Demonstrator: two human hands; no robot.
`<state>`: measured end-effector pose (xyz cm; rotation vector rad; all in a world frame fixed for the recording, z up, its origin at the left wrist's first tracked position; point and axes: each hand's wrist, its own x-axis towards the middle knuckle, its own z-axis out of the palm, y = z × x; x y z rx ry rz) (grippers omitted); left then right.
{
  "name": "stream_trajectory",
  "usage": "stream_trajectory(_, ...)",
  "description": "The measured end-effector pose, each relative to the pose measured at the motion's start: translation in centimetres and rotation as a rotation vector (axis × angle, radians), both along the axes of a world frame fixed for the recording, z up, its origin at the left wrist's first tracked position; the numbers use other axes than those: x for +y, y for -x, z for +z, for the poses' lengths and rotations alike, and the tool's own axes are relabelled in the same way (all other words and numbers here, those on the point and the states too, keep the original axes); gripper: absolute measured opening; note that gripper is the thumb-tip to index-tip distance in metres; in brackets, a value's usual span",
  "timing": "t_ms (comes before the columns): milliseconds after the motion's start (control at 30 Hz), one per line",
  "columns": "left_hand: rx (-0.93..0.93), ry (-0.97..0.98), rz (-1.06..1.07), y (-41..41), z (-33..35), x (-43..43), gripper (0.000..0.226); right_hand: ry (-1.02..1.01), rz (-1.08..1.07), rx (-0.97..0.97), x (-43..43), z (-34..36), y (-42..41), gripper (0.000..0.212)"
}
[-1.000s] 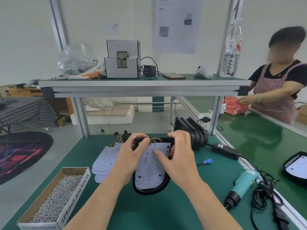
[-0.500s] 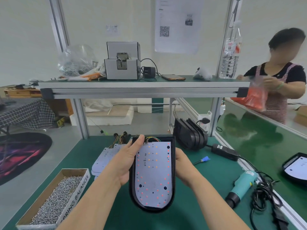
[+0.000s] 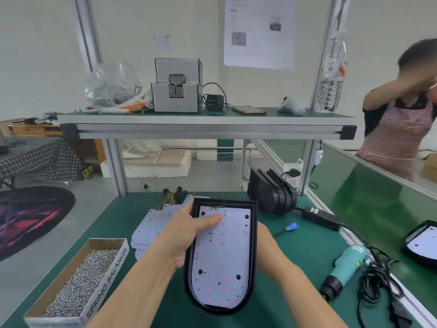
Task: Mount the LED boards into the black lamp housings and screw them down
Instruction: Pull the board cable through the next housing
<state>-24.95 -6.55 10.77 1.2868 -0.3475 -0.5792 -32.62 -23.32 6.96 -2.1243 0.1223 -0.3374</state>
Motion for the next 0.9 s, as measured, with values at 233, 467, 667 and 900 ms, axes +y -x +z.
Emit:
stream_trajectory(233, -0.087, -0.024, 0.035, -0.2, 0.5, 0.1, 0.033, -0.332, -0.037, -0.263, -1.0, 2.2, 1.5, 0.023)
stream_trajectory(467, -0.137, 0.008, 0.024, 0.2, -0.1, -0.3, 0.027, -0.179, -0.218, -0.210, 0.2, 1.6, 1.2, 0.005)
stream_trajectory(667, -0.236, 0.015, -0.014, -0.6, -0.5, 0.1, 0.023, -0.125, -0.149, -0.232, 0.1, 1.2, 1.5, 0.013)
stream_trajectory(900, -0.402, 0.027, -0.314, -2.5, -0.8, 2.1, 0.021, -0.334, 0.133, -0.103, -1.6, -0.9, 0.9, 0.076)
